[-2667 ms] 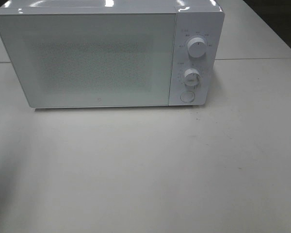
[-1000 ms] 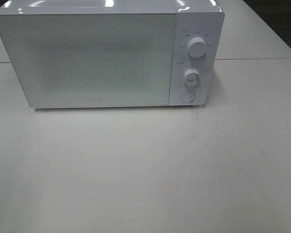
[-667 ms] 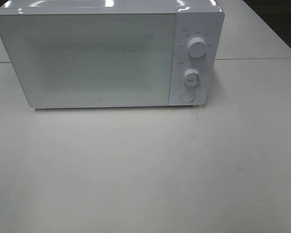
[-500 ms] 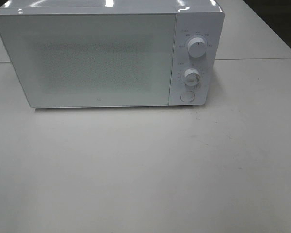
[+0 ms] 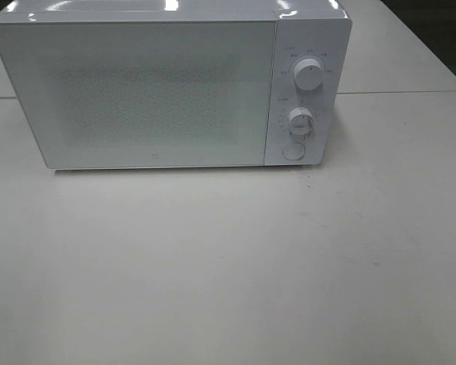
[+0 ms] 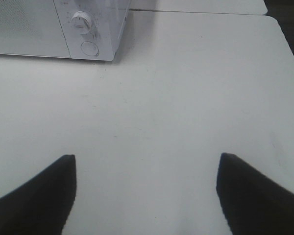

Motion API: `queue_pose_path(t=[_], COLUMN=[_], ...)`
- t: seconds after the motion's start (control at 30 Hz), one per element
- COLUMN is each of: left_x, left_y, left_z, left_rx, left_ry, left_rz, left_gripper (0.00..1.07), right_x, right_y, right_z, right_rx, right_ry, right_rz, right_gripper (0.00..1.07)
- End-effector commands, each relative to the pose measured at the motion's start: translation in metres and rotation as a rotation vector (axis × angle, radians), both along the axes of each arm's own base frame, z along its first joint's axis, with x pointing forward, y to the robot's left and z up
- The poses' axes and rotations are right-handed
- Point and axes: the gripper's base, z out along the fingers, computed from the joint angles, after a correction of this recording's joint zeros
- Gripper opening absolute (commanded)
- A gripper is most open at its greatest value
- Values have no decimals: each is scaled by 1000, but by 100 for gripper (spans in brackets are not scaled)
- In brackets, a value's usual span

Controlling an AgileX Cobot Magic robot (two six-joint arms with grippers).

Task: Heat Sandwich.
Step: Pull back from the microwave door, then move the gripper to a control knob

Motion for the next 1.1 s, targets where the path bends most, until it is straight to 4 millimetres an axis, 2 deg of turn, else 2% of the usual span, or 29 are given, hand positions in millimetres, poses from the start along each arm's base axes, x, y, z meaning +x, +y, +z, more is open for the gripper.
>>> queue_pose_path(t=[0.03, 0.77, 1.0, 1.1], left_x=[-4, -4, -4, -4], left_y=[0, 0, 0, 0], left_z=[0, 0, 0, 0], left_rx=[-6, -6, -6, -6], left_ry=[-36, -36, -36, -36], left_rz=[2, 2, 2, 2], left_gripper=[104, 104, 104, 104], right_x=[-3, 0, 13, 28], right_y=[0, 2, 4, 5], right_z=[0, 2, 16, 19], right_rx=[3, 21, 34, 35], right_ry=[-37, -19, -25, -16], right_rz=[-4, 9, 15, 13], right_gripper=[76, 77, 76, 76])
